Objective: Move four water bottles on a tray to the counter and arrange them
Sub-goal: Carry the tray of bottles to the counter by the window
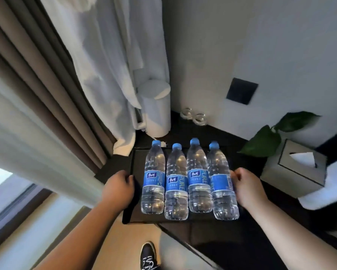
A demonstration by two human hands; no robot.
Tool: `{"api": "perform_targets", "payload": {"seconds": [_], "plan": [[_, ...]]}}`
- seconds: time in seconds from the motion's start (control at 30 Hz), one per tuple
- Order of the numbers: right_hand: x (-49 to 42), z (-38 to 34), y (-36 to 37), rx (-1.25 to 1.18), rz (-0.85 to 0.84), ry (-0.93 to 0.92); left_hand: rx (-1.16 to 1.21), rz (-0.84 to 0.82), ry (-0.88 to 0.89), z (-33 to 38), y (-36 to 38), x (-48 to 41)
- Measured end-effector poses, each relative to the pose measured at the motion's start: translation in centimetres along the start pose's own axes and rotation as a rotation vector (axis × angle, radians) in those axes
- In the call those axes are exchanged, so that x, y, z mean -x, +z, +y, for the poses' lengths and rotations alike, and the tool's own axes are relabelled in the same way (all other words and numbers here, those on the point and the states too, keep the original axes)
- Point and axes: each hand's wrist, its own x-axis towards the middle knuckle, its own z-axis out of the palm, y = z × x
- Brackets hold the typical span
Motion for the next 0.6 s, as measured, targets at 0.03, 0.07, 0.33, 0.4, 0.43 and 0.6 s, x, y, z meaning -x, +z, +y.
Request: {"api": "perform_targets", "payload": {"seconds": [0.03, 0.07, 0.33, 0.4, 0.43, 0.6], "plan": [[0.3, 0.3, 0.3, -0.003, 0.019, 0.025, -0.005, -0.026, 0.048, 0.2, 0.2, -1.4], [0.7, 0.6, 0.6, -0.017, 0.036, 0.054, -0.007, -0.048, 0.094, 0.3, 0.5, -2.6], [4.5, 4.1, 3.4, -0.038, 0.032, 0.311, -0.091, -0.313, 0.311, 1.1, 4.2, -9.0], [5.3, 5.1, 4.3, -0.024, 0.022, 0.372, -0.109, -0.374, 0.348, 1.0, 5.5, -9.7], [5.7, 5.5, 4.7, -0.027, 0.020, 0.399, -0.122, -0.394, 0.364, 1.0, 6.2, -9.9], [6.9, 6.9, 5.9, 0.016, 0.008, 0.489, -0.177, -0.457, 0.436, 1.2, 8.5, -10.3]]}}
